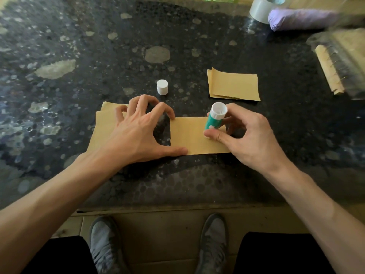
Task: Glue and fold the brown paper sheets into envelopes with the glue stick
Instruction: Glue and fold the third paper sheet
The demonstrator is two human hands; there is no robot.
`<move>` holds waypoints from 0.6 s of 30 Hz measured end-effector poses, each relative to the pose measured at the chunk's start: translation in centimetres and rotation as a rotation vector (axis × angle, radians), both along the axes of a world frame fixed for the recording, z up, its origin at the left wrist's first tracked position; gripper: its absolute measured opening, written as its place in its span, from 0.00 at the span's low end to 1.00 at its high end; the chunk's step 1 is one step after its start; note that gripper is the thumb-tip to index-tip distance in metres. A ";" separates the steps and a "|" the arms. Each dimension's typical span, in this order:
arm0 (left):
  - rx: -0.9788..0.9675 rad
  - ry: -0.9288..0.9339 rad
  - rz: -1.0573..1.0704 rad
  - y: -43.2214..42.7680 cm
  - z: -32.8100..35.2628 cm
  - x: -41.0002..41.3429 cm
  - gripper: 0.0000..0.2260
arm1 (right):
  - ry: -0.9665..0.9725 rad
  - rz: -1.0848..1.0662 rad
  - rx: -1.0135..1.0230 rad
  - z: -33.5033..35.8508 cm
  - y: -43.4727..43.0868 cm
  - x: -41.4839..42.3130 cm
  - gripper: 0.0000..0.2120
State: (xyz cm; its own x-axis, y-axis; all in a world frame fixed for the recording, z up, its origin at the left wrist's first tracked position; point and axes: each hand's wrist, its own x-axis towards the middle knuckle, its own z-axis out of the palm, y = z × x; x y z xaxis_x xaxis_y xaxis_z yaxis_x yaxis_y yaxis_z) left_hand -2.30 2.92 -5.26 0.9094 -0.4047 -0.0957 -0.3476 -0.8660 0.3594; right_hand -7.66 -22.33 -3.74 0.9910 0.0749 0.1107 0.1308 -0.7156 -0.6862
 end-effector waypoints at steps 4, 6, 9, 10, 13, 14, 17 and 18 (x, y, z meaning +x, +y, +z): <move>0.004 -0.010 -0.006 0.1 0.0 0.0 0.39 | -0.008 -0.003 -0.049 -0.1 0.1 0.0 0.19; 0.002 -0.010 -0.006 0.0 0.0 0.0 0.39 | 0.005 0.017 -0.107 0.1 0.1 -0.1 0.20; -0.002 -0.003 -0.005 0.0 0.1 -0.1 0.38 | 0.019 0.035 -0.154 0.4 0.2 -0.2 0.21; 0.000 0.000 -0.005 0.0 0.1 0.0 0.38 | 0.017 0.041 -0.166 0.4 0.3 -0.2 0.20; 0.011 0.006 -0.005 0.0 0.1 0.0 0.38 | -0.006 0.034 -0.185 0.4 0.4 -0.3 0.20; 0.011 0.004 -0.005 0.0 0.1 0.0 0.38 | -0.013 0.023 -0.182 0.3 0.3 -0.3 0.19; 0.008 0.012 -0.002 0.0 0.1 0.0 0.39 | -0.056 -0.011 -0.167 0.4 0.4 -0.3 0.15; 0.008 0.017 -0.002 0.0 0.2 0.0 0.39 | -0.064 -0.023 -0.158 0.3 0.5 -0.3 0.15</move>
State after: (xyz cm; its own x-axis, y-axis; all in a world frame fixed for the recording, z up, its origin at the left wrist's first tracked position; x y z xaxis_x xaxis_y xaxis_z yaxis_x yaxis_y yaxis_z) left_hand -2.32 2.95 -5.10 0.9069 -0.4055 -0.1142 -0.3432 -0.8684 0.3578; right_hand -7.95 -21.82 -3.40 0.9840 0.0742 0.1620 0.1531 -0.8174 -0.5553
